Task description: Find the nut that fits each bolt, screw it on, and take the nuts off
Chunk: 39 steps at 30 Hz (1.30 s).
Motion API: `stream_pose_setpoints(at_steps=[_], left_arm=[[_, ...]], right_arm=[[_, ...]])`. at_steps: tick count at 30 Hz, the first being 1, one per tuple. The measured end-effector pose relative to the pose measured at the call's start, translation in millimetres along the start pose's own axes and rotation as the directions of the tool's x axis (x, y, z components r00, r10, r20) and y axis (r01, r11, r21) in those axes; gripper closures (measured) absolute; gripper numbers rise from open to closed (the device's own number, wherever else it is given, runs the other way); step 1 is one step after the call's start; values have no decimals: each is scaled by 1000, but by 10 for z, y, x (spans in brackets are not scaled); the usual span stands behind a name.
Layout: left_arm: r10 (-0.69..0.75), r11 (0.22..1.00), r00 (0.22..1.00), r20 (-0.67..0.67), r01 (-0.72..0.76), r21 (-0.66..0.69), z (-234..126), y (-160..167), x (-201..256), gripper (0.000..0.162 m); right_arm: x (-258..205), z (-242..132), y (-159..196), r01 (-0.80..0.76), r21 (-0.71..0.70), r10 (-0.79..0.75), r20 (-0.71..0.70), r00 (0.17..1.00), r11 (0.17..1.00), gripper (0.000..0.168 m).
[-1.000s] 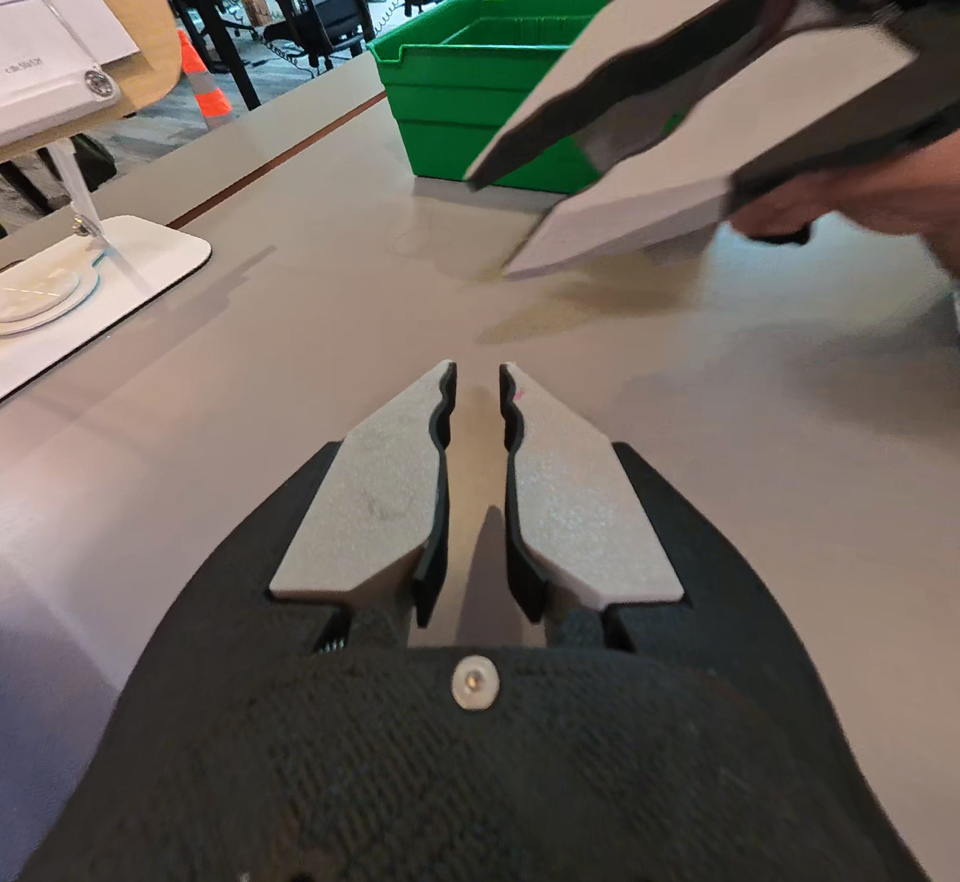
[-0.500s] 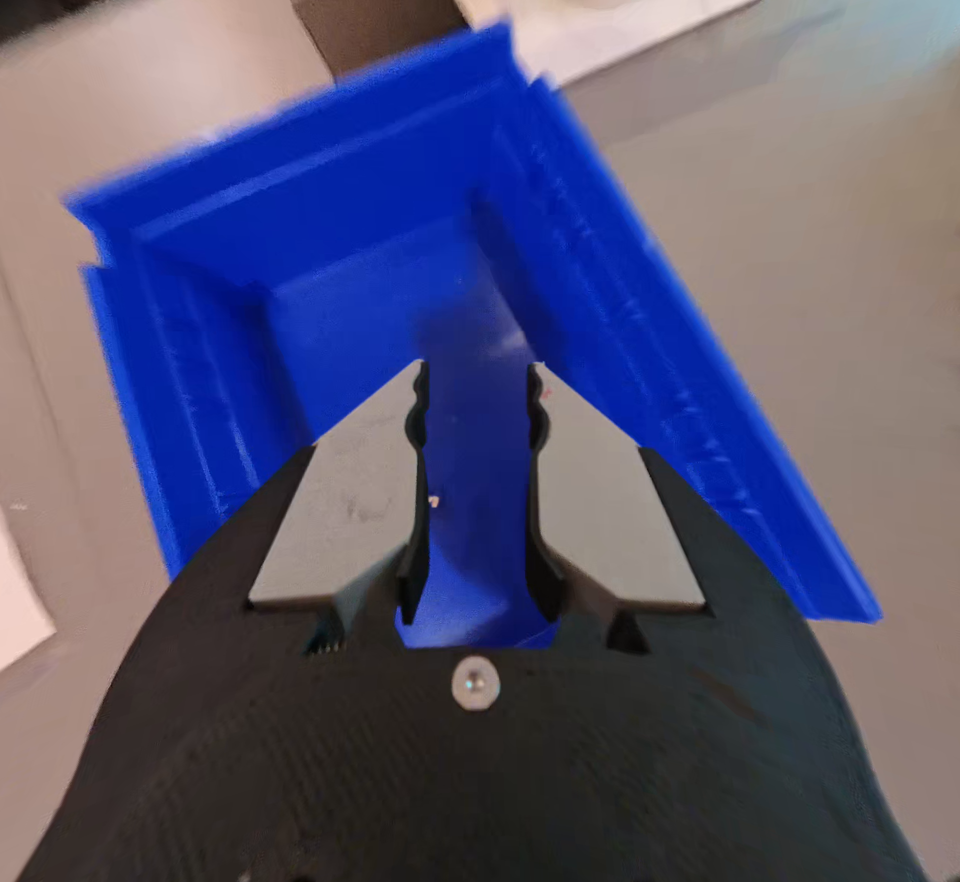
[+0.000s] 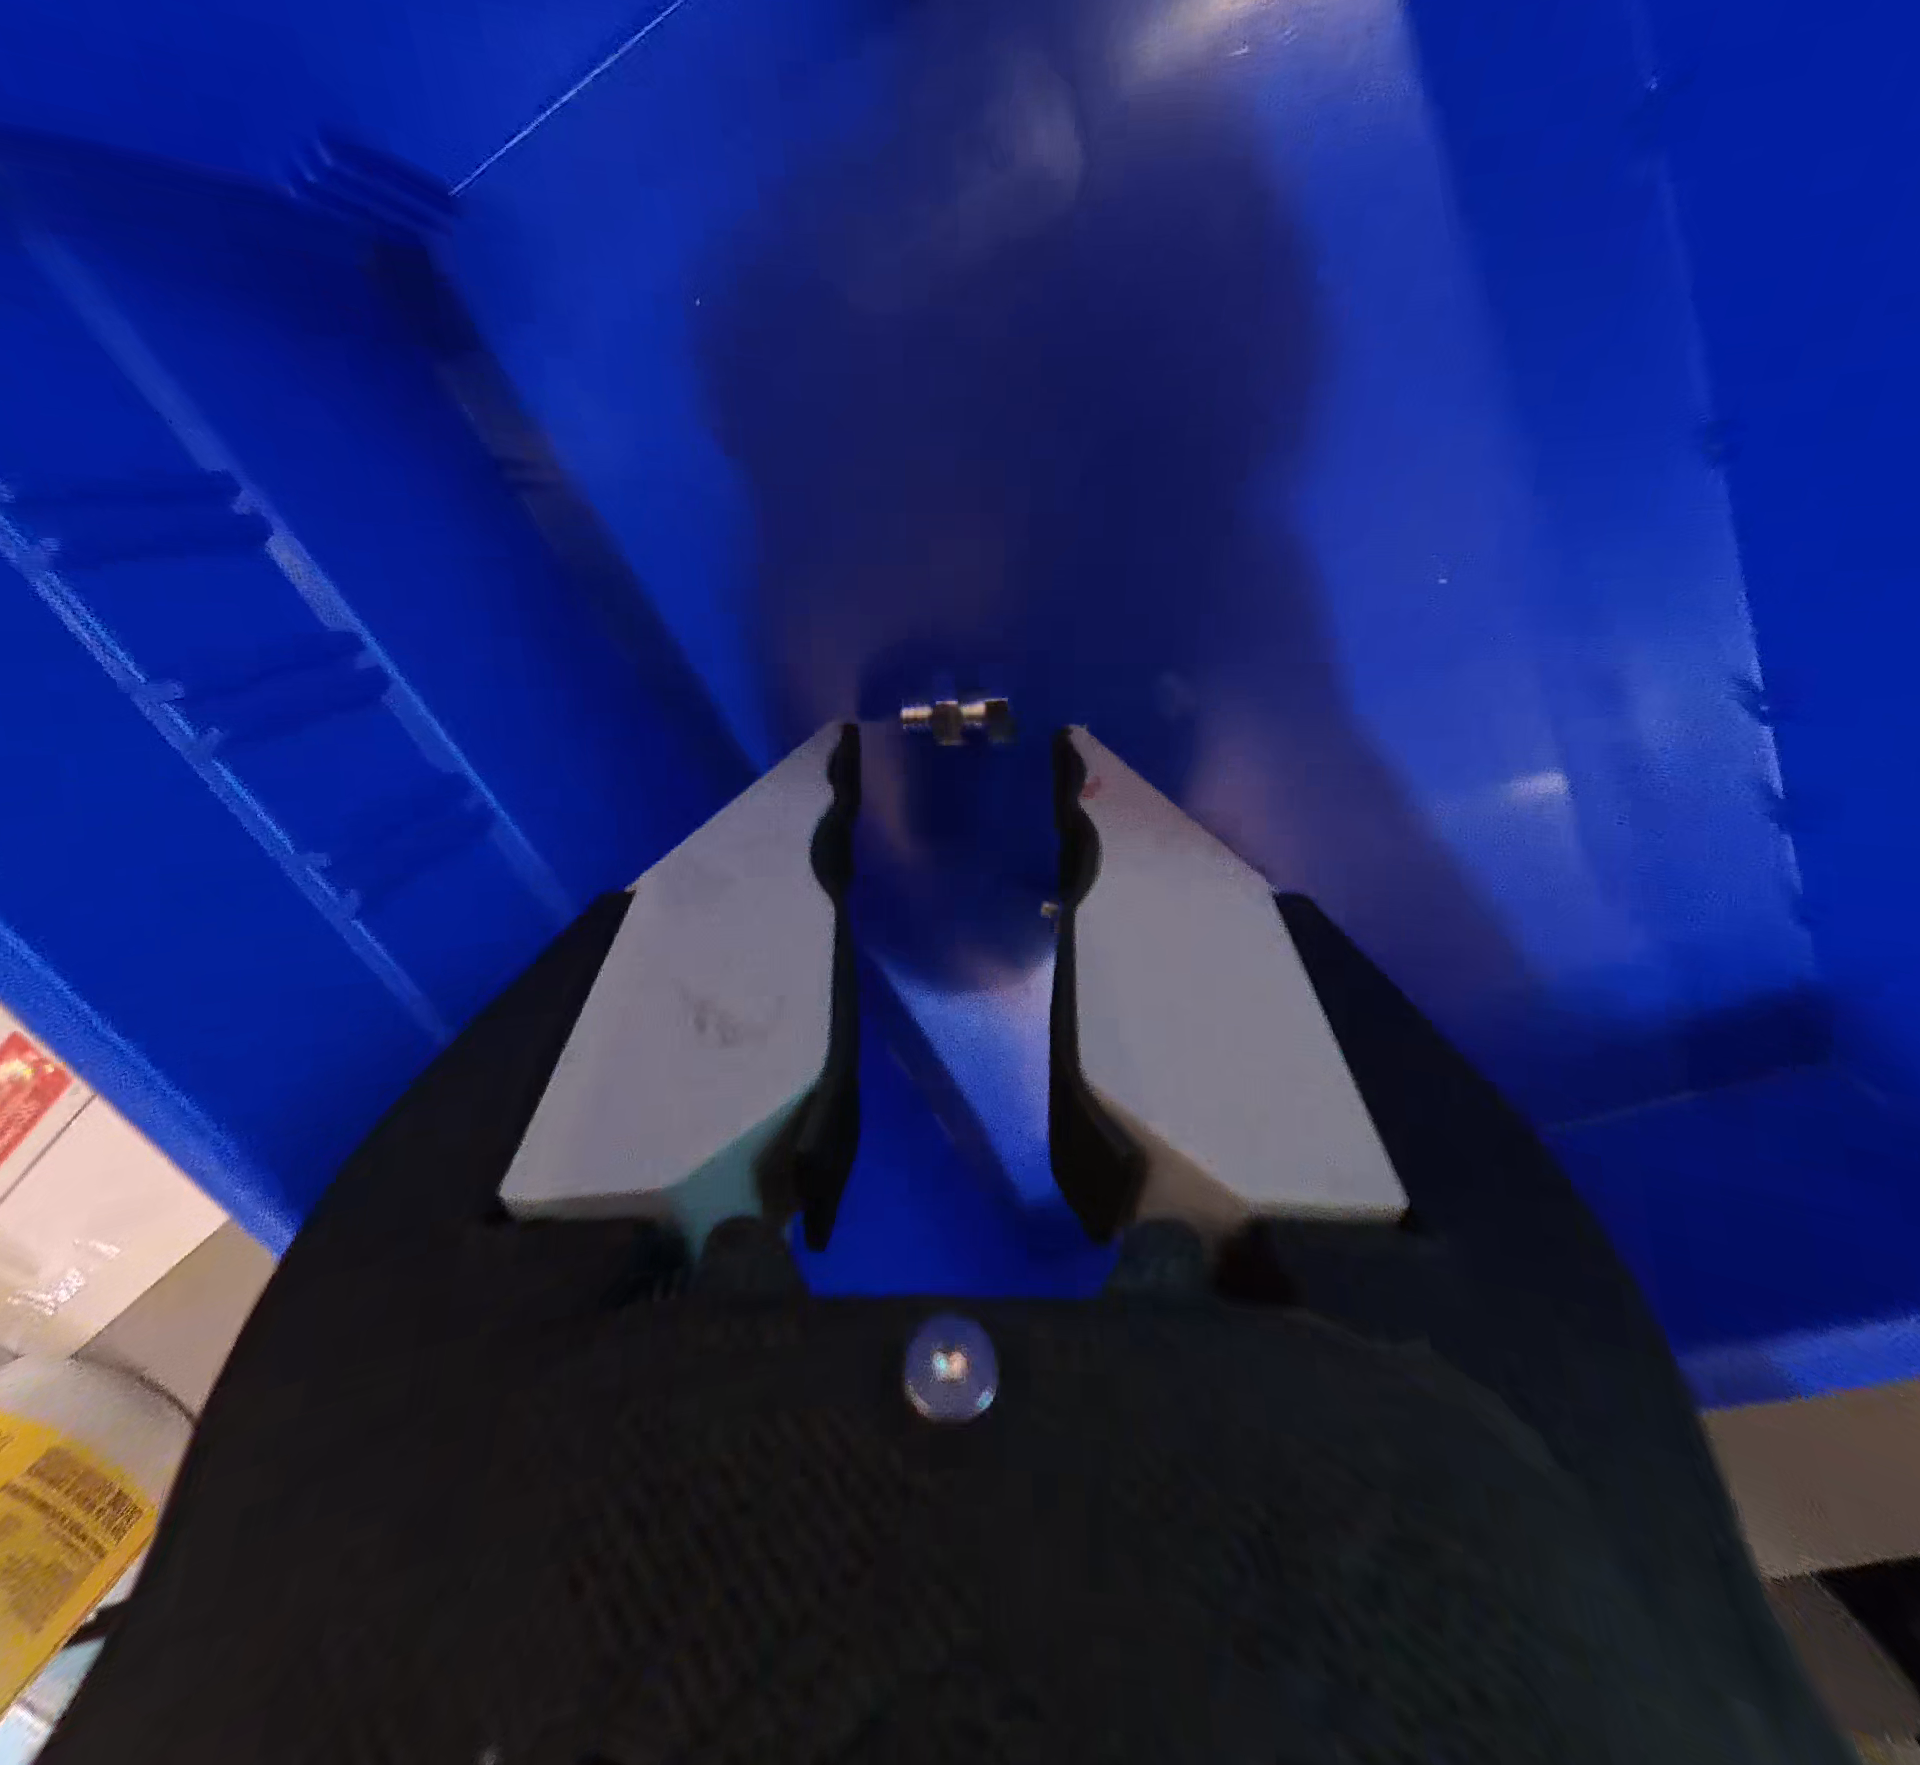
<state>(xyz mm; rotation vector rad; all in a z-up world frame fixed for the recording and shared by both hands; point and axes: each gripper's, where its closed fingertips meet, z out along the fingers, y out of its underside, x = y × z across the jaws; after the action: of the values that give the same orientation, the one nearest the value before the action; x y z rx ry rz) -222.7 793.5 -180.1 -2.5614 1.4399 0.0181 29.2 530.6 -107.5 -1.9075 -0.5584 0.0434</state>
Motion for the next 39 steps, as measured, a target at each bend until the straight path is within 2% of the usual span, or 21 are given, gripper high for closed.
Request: stream_pose_setpoints(at_steps=[5,7,9,13,16,18,21,23,25,27,31,35,37,39], left_arm=[[-4,1000,1000,2,4,13,34,-46,-1,132],[-44,998,998,-43,45,32,44,-71,32,133],[-72,996,993,-92,77,50,48,-86,75,142],[-67,997,993,-94,71,44,35,-60,121,142],[-27,998,999,-30,28,47,-36,-34,98,142],[-11,995,1000,-20,13,98,-200,-102,137,142],[17,975,999,-34,-9,224,-635,-331,290,142],[67,946,995,-71,-41,322,-995,-540,526,142],[154,893,975,-161,-68,446,-1379,-779,955,142],[284,809,906,-314,-51,585,-1773,-966,1567,142],[522,653,676,-520,75,754,-2257,-997,2683,142],[654,579,394,-646,290,762,-2345,-806,3374,142],[701,544,287,-653,376,750,-2343,-718,3540,142],[729,544,185,-659,427,722,-2334,-635,3657,143]], right_arm=[[-20,4,-4,-1,3,1,10,1000,1000,132],[-19,8,5,4,-1,-4,8,1000,1000,132],[-15,11,12,4,-3,-4,8,1000,1000,132],[-11,6,8,-3,0,3,12,1000,1000,133],[2,0,7,-6,2,6,11,1000,1000,133],[9,-3,6,-11,3,11,13,1000,1000,133],[-3,0,5,-30,4,30,35,999,1000,133],[-25,1,-4,-41,10,40,58,997,999,133],[-69,-21,-66,-64,44,59,101,993,997,132],[-81,-88,-197,-75,120,60,125,990,990,129],[-39,-327,-497,-63,304,32,106,994,951,132],[-104,-444,-592,-89,363,30,164,986,928,130],[-86,-509,-649,-84,399,22,157,987,913,129],[-76,-605,-724,-40,453,-17,122,992,891,131]])
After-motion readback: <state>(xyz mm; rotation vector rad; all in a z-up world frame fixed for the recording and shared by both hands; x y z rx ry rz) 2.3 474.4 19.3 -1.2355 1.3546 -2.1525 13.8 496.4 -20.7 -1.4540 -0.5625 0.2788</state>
